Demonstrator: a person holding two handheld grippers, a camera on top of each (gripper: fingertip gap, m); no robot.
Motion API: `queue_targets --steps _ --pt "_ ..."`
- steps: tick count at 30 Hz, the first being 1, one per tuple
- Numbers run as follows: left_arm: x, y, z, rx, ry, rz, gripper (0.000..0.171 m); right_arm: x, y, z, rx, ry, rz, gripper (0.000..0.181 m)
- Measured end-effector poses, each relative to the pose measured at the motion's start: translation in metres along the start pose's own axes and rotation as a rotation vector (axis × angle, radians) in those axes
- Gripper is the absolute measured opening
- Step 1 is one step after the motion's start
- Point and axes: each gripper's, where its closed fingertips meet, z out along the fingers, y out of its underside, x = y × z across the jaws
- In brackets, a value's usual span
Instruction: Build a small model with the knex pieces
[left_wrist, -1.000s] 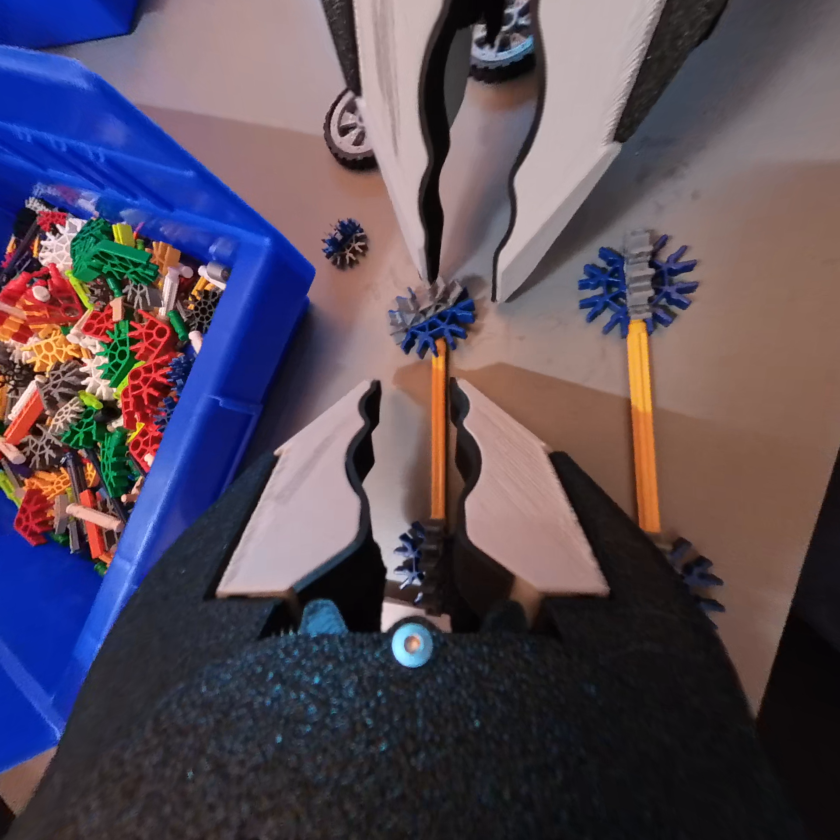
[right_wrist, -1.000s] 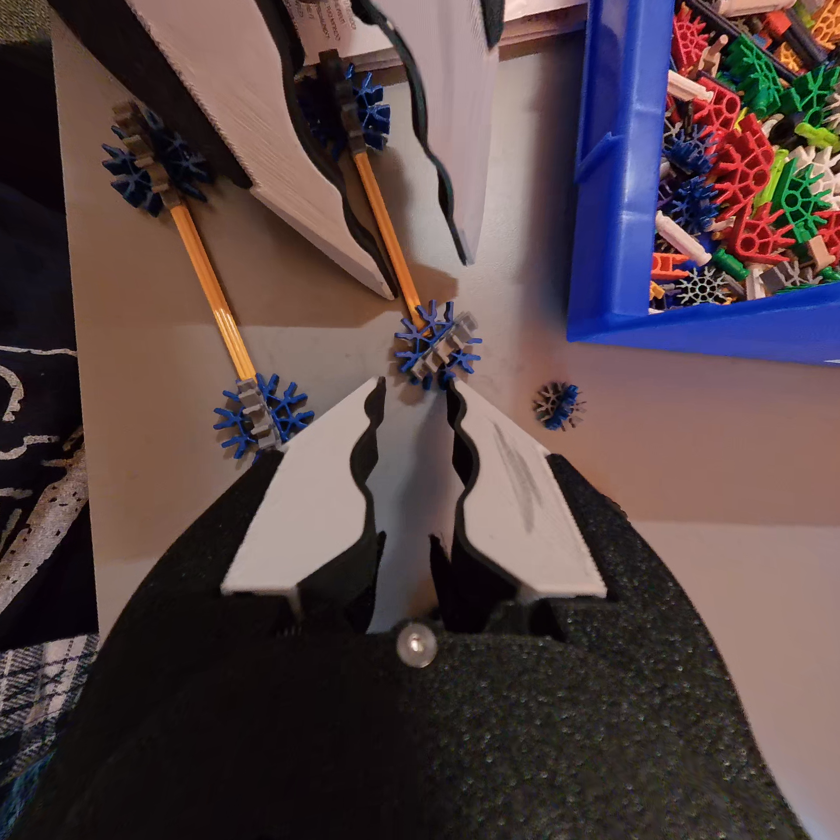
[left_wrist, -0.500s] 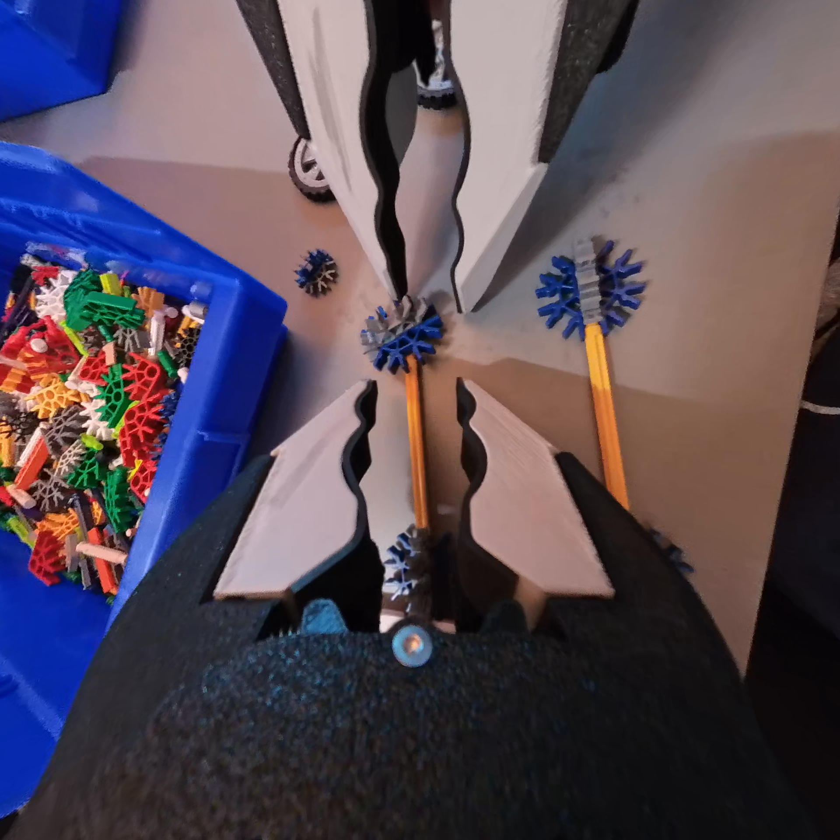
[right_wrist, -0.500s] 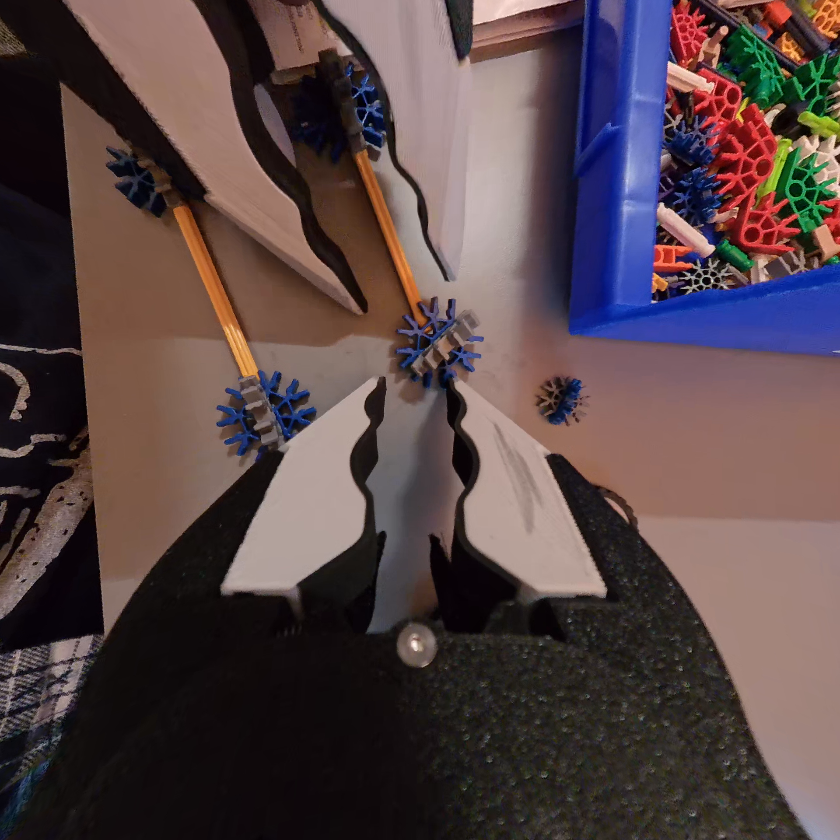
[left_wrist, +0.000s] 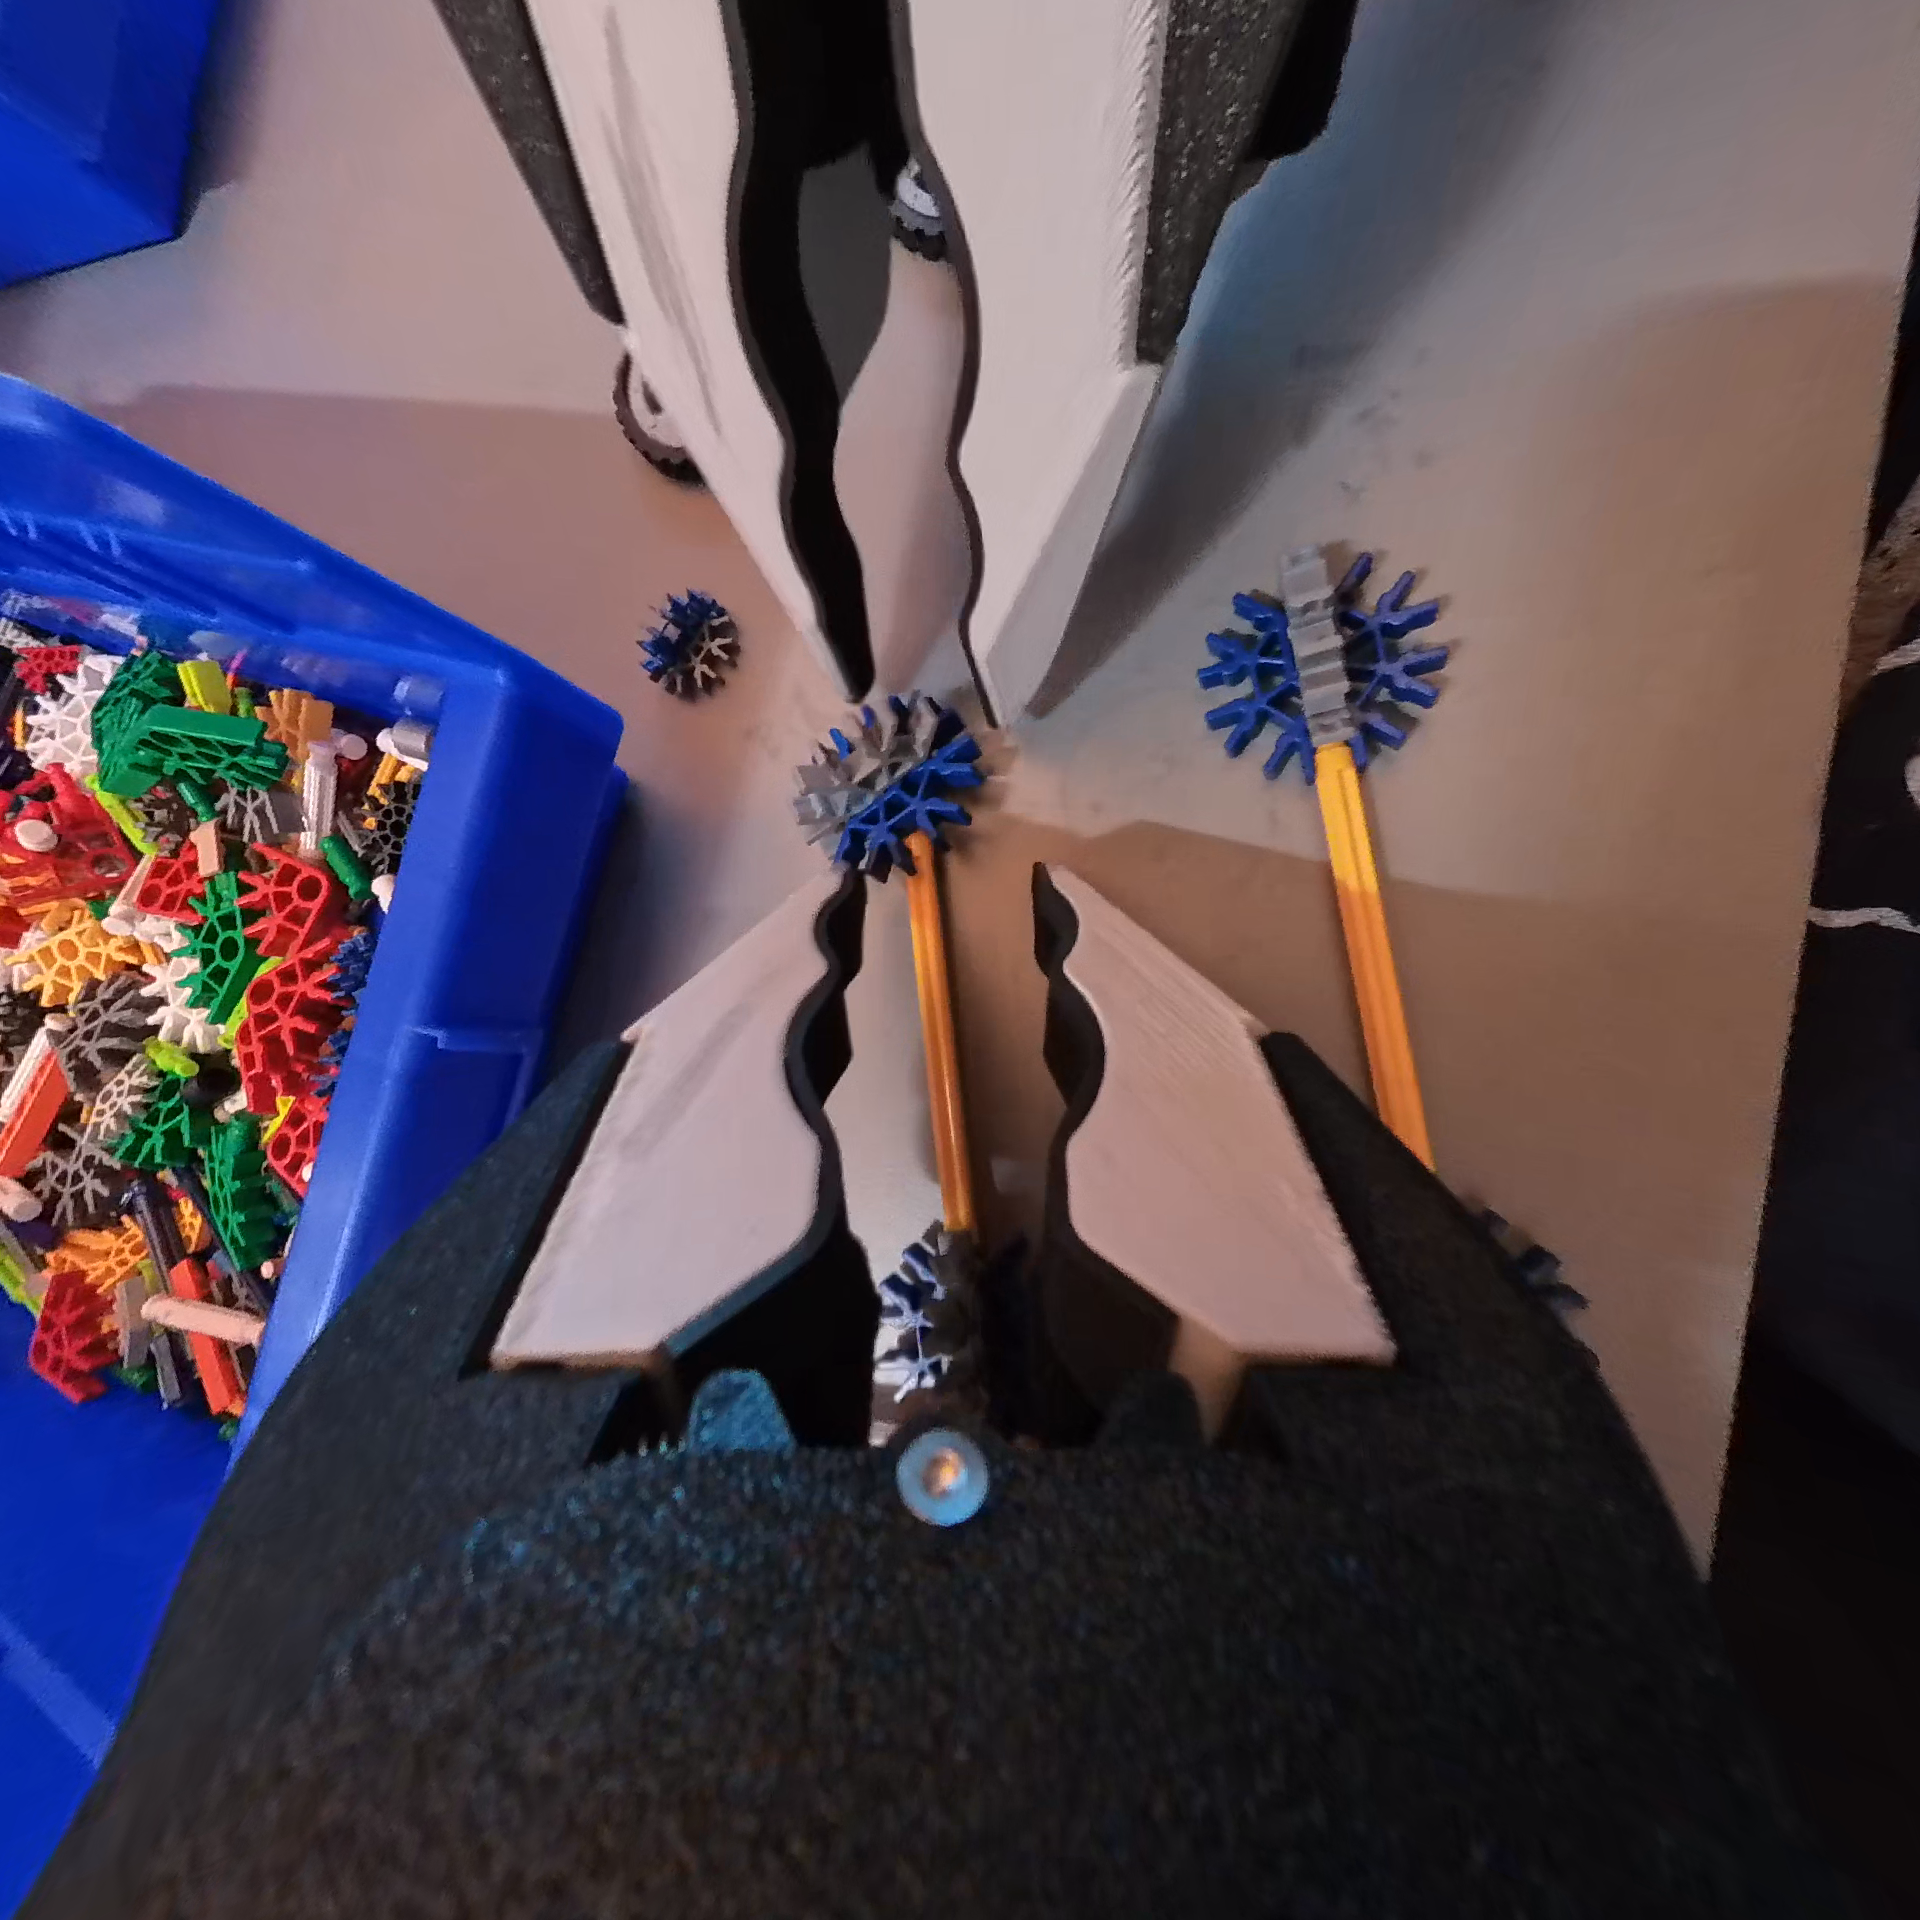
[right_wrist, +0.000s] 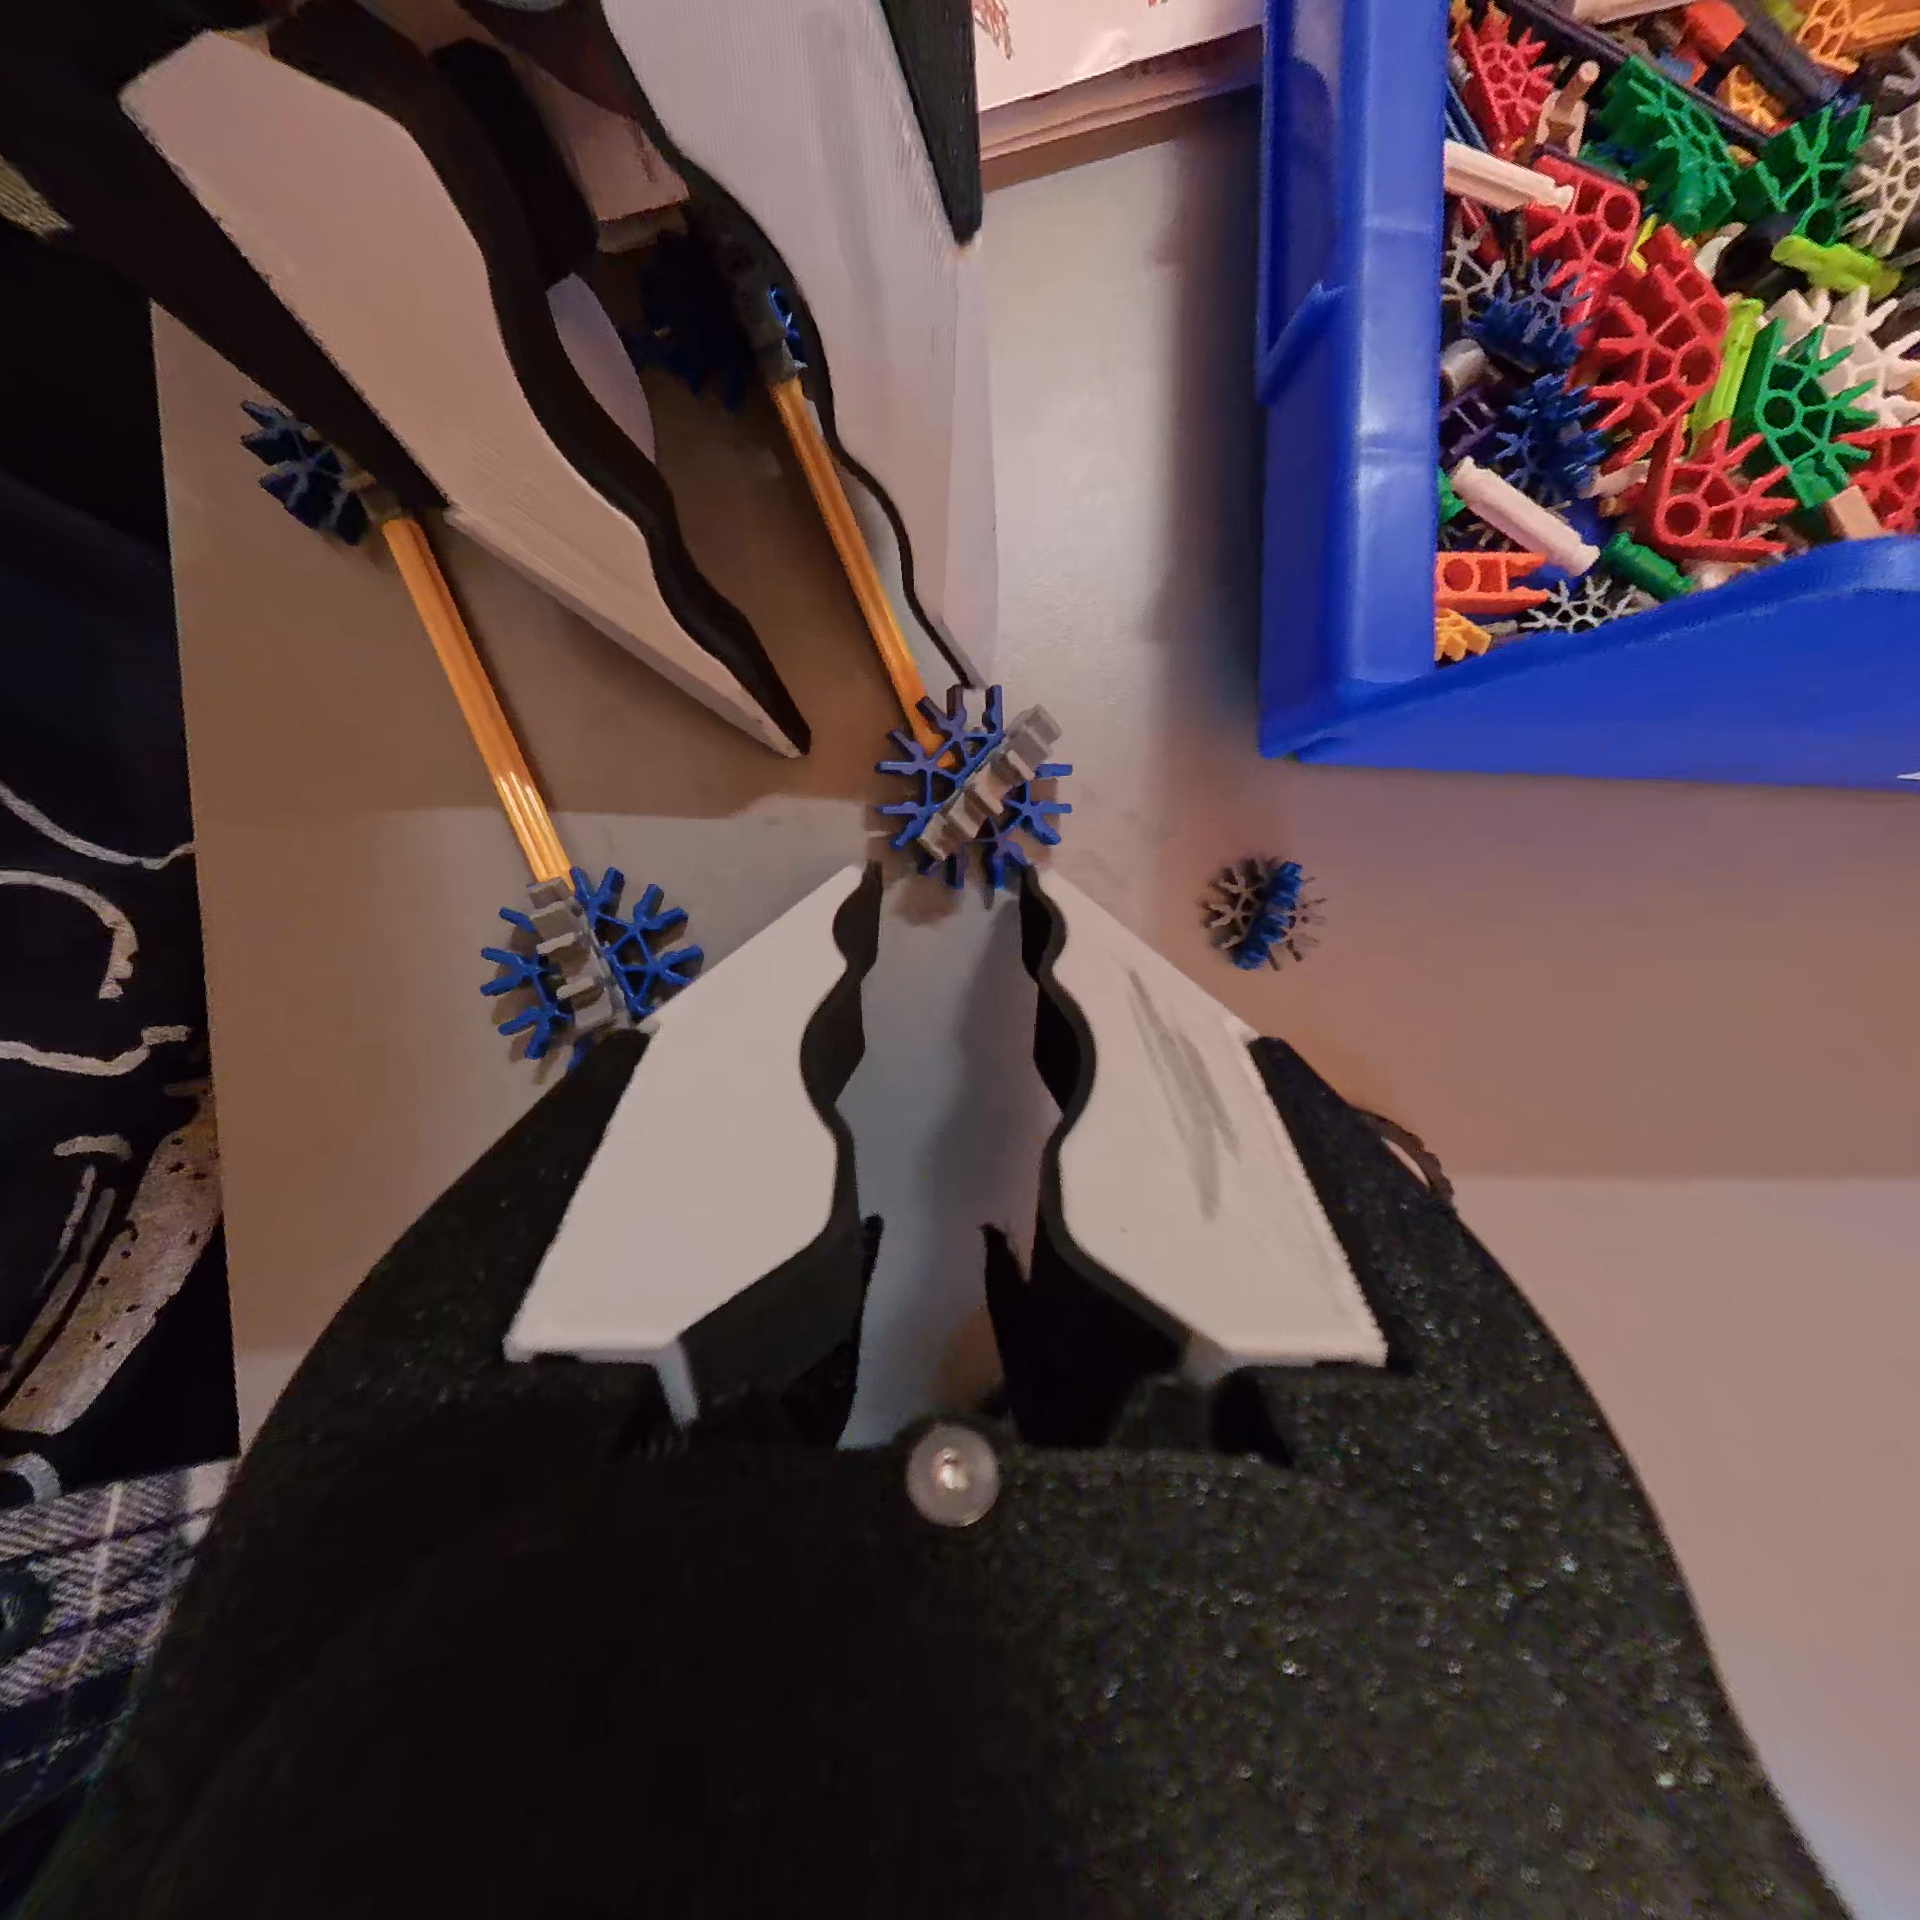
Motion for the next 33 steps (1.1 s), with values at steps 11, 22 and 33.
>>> queue_targets --steps 11,22,33 --pt "0.004 -0.006 0.003 0.017 0.032 0.011 0.029 -0.004 -0.009 0.005 0.024 0.0 -0.032 0.027" --pt "0.003 -0.008 0.003 0.02 0.049 0.007 0.03 -0.007 -0.006 0.001 0.007 -0.018 -0.036 0.026" --pt "0.003 -0.008 0.004 0.026 0.055 0.02 0.031 0.0 -0.011 0.004 0.04 -0.009 0.018 0.03"
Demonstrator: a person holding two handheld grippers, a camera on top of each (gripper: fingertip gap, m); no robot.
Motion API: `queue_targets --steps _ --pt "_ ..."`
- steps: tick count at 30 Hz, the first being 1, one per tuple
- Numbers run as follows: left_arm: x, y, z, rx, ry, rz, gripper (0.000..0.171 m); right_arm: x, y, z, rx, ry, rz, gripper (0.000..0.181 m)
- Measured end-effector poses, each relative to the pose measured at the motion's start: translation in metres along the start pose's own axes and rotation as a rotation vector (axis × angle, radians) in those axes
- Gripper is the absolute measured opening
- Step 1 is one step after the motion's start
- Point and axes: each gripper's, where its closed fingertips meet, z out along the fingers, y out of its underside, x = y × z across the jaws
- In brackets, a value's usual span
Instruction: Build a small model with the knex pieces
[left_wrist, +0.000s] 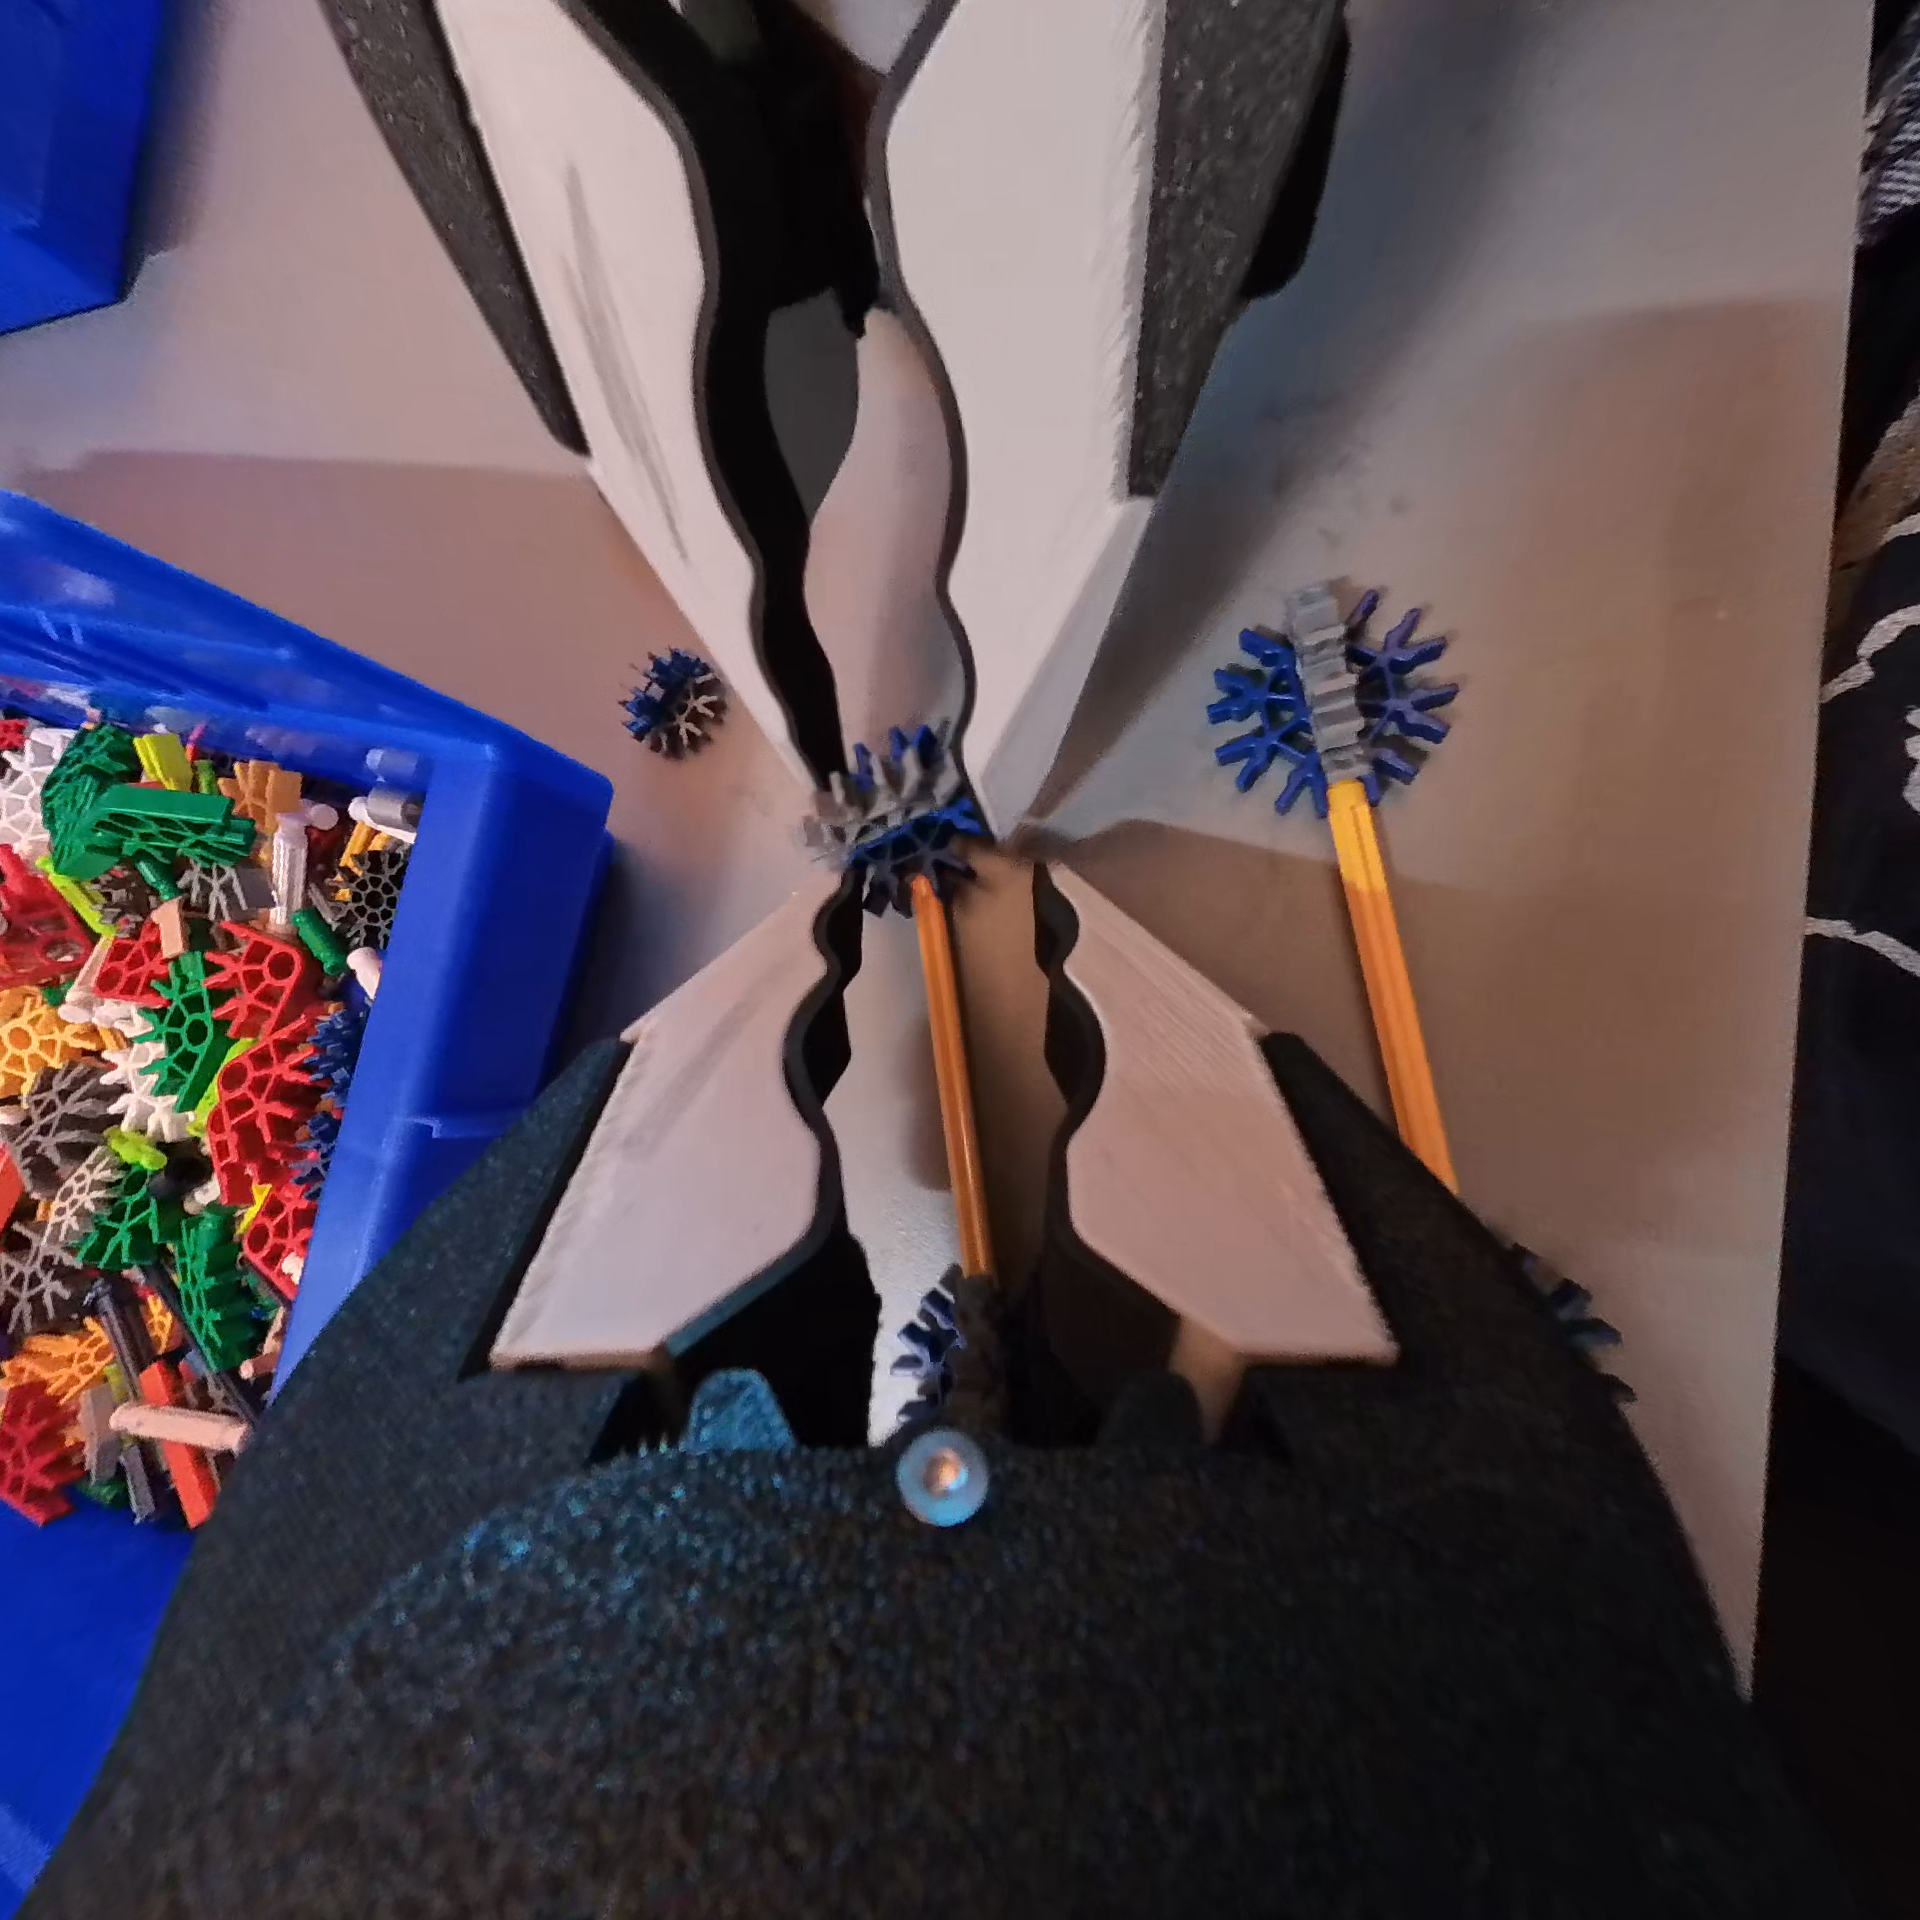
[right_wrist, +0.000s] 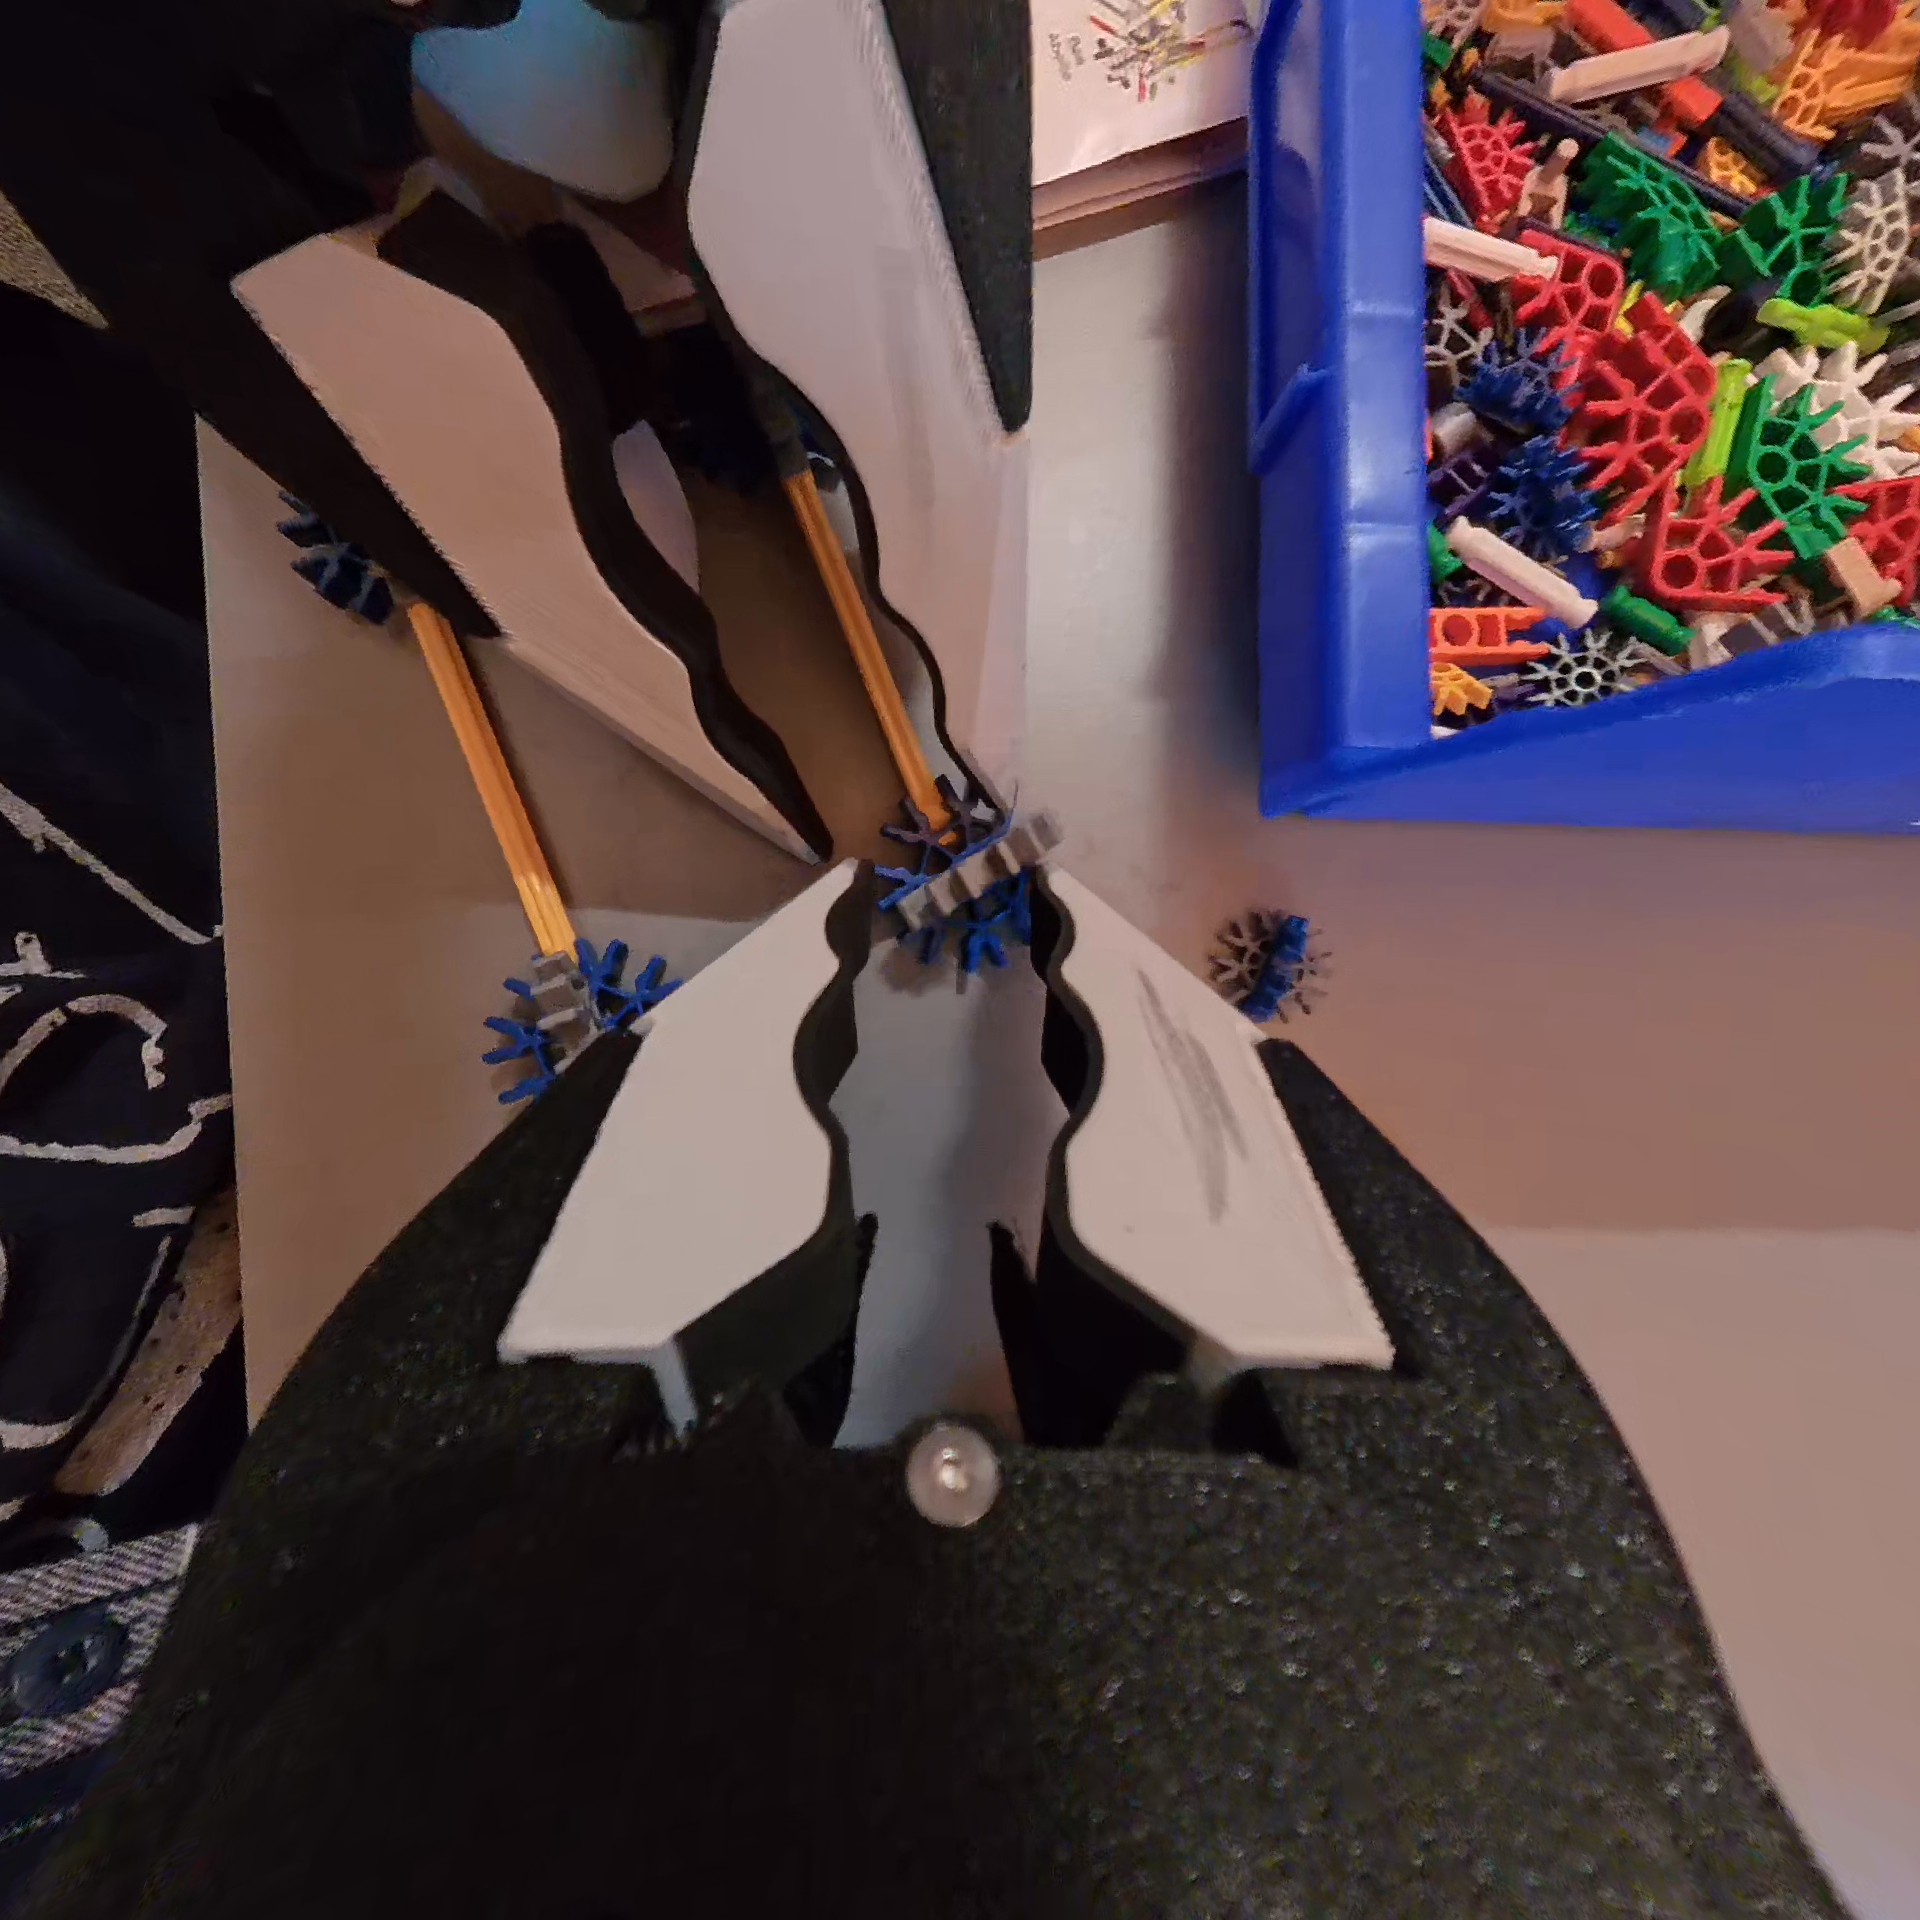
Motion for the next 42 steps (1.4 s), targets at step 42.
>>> queue_targets --steps 42 --pt "-0.001 -0.004 0.001 -0.009 0.015 0.036 0.047 -0.002 0.004 -0.011 0.026 0.049 0.008 0.025"
